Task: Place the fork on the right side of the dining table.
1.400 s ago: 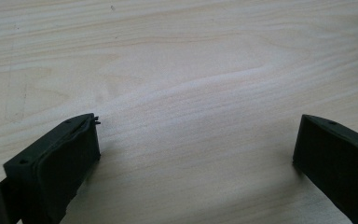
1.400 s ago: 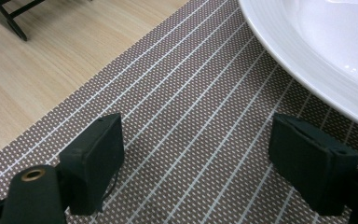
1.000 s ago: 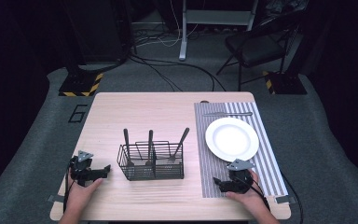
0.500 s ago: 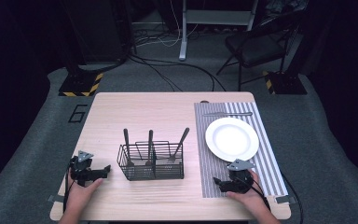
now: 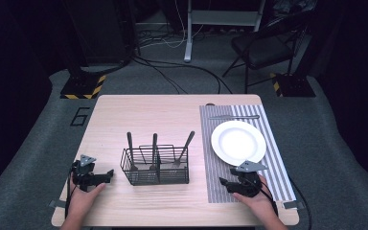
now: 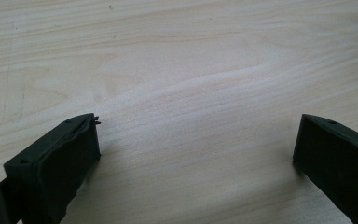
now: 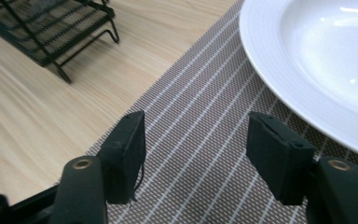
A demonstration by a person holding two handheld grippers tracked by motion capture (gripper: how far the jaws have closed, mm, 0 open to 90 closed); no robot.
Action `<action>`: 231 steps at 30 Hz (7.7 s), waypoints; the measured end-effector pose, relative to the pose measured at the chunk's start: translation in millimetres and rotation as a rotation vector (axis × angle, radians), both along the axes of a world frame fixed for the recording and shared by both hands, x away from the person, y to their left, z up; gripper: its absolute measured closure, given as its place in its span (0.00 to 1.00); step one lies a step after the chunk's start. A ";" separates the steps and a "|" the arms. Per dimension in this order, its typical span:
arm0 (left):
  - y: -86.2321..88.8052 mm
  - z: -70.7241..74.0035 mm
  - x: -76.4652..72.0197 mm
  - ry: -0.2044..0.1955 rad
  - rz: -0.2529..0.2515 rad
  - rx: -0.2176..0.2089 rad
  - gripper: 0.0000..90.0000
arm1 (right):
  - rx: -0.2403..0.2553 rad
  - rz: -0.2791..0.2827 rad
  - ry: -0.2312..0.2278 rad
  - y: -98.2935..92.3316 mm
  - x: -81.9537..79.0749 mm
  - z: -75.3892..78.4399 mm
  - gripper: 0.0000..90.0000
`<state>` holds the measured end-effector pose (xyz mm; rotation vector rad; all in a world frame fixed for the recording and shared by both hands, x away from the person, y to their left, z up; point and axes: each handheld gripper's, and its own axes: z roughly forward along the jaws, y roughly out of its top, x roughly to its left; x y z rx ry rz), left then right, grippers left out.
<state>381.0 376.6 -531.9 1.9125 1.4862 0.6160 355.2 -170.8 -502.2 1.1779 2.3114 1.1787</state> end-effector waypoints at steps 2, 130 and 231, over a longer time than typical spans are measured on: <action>0.0 0.0 0.0 0.000 0.000 0.001 0.00 | -0.003 0.009 -0.002 2.1 -0.3 4.5 0.43; -0.2 0.0 0.1 -0.001 -0.013 0.002 0.00 | 0.155 0.220 -0.087 111.4 65.1 140.0 0.93; -0.2 0.0 0.1 -0.001 -0.013 0.003 0.00 | 0.187 0.079 -0.189 36.6 39.4 266.4 0.97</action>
